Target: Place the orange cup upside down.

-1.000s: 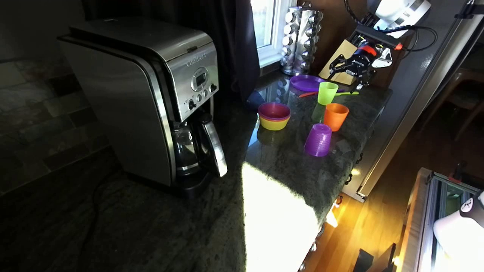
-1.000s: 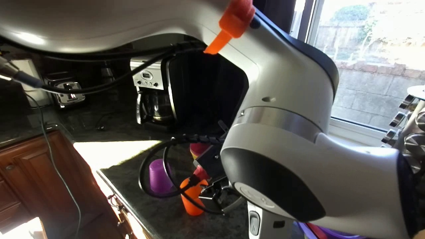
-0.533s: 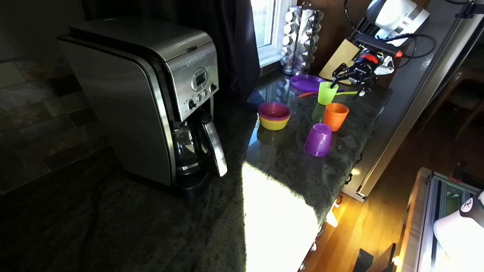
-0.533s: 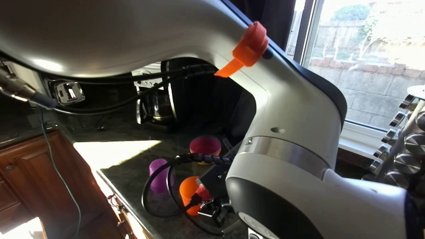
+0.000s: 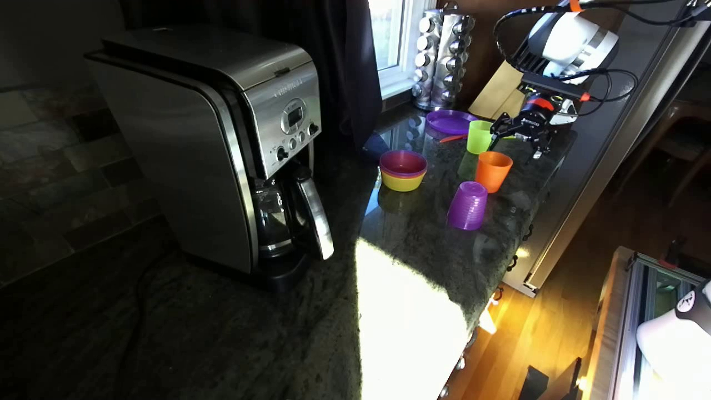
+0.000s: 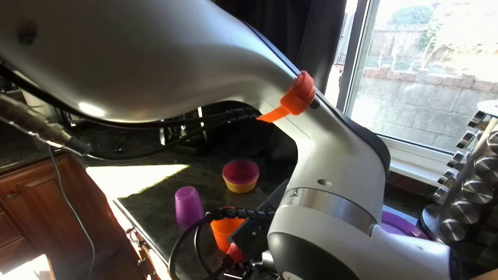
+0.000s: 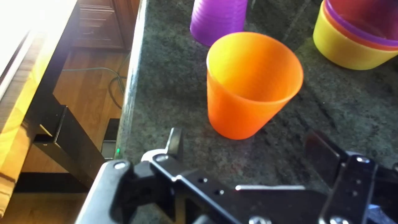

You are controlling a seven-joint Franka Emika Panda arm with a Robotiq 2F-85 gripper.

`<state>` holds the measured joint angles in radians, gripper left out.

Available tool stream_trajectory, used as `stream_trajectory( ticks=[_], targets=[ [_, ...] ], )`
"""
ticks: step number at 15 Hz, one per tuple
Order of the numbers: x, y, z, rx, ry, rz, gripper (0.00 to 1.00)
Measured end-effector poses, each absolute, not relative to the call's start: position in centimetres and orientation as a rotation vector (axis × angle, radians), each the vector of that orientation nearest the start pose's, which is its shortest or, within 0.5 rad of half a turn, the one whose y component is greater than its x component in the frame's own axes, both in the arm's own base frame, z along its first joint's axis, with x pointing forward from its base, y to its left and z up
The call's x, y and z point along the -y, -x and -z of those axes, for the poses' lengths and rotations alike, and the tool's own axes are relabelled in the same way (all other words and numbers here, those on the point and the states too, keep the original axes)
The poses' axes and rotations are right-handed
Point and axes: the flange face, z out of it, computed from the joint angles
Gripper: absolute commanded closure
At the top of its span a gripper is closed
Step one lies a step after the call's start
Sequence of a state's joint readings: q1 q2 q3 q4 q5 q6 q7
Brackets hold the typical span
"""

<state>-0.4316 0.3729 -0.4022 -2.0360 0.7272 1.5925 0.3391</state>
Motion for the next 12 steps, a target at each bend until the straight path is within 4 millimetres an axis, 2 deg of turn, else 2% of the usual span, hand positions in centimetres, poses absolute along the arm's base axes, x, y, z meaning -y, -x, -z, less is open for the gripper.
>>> stream_trajectory(
  ticks=[3, 12],
  targets=[
    [33.1, -39.6, -24.0, -1.615, 1.686, -0.736, 0.0],
    [32.4, -39.4, -22.3, -1.644, 1.6, -0.775, 0.0]
  ],
)
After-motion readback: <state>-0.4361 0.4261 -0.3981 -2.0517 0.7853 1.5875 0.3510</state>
